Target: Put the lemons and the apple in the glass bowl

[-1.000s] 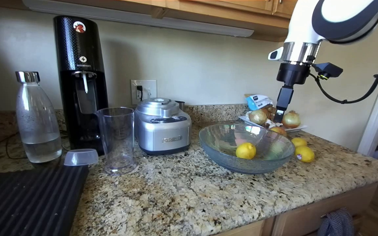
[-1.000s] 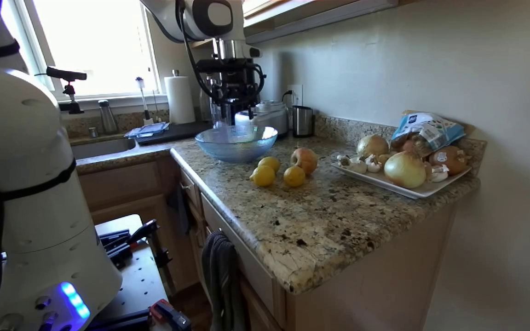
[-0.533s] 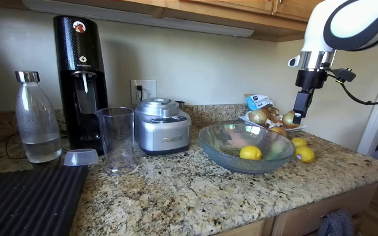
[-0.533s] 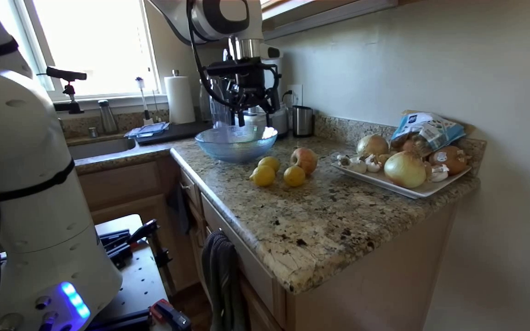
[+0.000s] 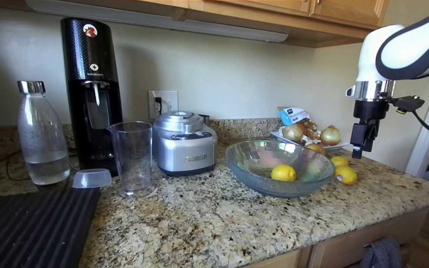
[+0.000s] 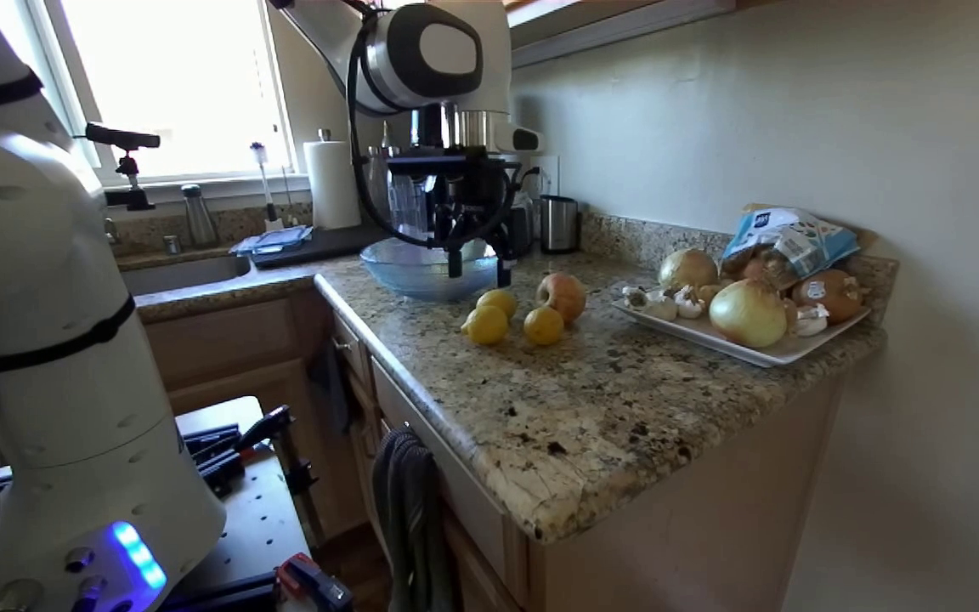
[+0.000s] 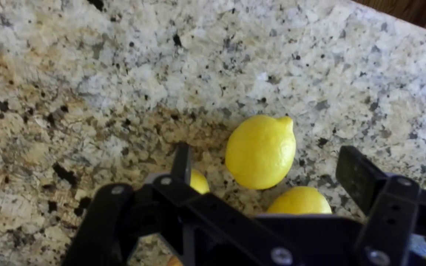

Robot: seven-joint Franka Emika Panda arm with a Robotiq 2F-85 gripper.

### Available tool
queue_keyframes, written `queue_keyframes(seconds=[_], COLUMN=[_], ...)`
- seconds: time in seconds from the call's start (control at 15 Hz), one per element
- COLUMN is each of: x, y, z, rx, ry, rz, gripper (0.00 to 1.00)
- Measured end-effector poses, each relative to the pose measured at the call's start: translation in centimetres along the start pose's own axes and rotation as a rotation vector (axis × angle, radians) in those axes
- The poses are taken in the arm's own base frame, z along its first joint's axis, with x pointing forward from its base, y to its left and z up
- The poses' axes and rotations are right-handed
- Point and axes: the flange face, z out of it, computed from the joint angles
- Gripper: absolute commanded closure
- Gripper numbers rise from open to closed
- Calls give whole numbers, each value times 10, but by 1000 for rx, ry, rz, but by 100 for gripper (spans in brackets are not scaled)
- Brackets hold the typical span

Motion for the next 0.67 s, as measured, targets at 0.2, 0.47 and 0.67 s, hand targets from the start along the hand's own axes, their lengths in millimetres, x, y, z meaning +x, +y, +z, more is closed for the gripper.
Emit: queue_keyframes(seconds=[0.2, 0.47, 0.67], x=[-2, 1, 5], y=[6, 7, 7], z=[18, 40, 53], rx=[19, 64, 93], ry=[-1, 4, 4], rz=[30, 79, 126], gripper=[0, 0, 0])
